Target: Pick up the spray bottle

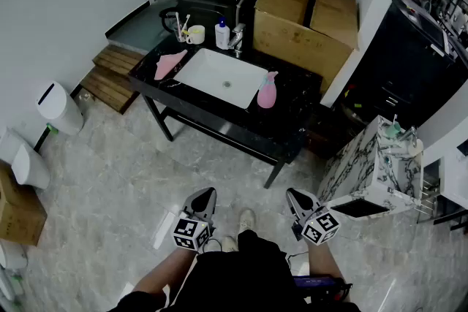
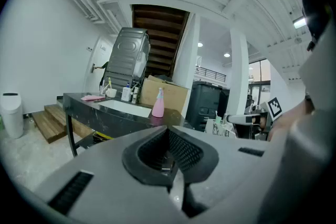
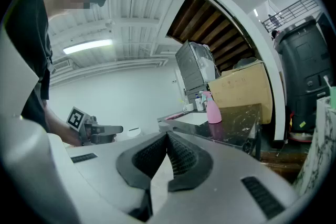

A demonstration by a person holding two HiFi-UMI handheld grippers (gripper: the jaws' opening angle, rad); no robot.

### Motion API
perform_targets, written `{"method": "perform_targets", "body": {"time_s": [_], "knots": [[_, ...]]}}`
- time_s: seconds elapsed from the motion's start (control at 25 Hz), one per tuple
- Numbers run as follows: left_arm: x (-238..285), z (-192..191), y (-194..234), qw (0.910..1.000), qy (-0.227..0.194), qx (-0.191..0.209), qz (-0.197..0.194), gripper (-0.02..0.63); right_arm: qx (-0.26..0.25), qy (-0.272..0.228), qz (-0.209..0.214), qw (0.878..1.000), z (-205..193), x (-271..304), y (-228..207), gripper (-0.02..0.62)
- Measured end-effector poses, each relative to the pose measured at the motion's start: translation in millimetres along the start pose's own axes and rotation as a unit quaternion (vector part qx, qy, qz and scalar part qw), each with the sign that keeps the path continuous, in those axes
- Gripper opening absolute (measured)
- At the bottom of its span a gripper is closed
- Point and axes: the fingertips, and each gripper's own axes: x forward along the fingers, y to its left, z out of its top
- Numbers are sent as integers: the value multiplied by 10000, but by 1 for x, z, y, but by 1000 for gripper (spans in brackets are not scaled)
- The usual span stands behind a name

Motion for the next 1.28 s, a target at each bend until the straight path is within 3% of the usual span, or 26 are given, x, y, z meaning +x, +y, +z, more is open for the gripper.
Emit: {"method": "perform_targets", "body": {"time_s": [0.28,0.8,1.28], "knots": [[-13,10,-25,9998,-82,89,-168,8,7,-32,-100,9999,3,-25,6,26],[-1,20,-37,9998,-161,78,-128,8,-11,-48,-209,9998,10,-38,-7,26],[-18,23,-17,9996,-242,113,-76,8,-63,-110,-322,9994,11,-26,3,26]]}}
